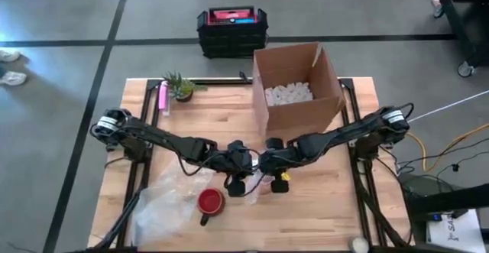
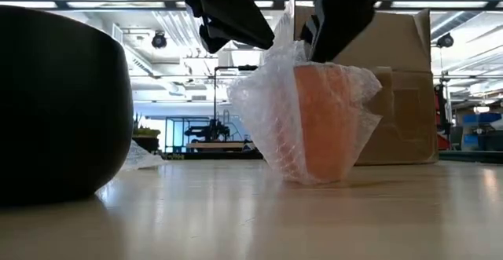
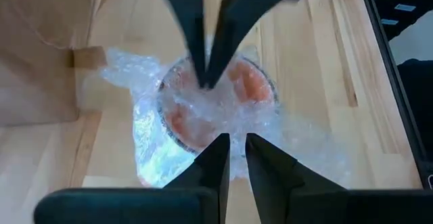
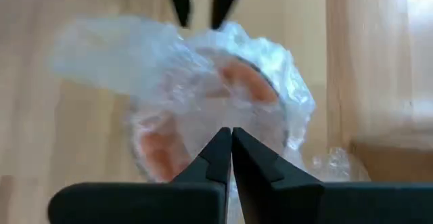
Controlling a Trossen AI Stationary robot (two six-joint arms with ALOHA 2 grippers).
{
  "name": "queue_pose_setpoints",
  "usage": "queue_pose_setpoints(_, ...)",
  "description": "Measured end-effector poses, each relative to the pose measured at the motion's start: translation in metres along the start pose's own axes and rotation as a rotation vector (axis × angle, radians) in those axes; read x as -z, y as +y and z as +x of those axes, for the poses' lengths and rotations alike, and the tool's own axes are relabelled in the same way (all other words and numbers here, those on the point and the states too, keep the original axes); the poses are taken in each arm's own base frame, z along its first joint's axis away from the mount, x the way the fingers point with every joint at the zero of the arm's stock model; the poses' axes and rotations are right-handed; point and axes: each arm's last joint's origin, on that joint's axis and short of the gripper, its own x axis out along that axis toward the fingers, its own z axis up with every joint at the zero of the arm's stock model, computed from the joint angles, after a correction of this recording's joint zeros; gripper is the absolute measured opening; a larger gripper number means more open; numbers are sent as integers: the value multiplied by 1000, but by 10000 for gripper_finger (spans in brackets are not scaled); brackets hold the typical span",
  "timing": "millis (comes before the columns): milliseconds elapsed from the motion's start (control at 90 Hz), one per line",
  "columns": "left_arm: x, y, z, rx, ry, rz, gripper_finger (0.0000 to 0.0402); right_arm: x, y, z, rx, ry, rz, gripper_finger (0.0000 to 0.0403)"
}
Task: Wrap mug
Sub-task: Wrap the orange mug with the right transparent bubble wrap
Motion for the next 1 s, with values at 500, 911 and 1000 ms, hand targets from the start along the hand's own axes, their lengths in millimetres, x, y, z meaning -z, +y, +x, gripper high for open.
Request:
queue_pose_setpoints(500, -1, 0, 0, 3, -9, 0, 36, 5, 4, 56, 25, 146, -47, 0)
queue_pose_setpoints(911, 1, -1, 0, 4, 1, 7, 36, -18, 4, 0, -9, 19, -64, 0)
queue_pose_setpoints(1000, 2, -3, 0, 5, 6, 10, 36, -20, 4, -8, -14, -9, -64, 0)
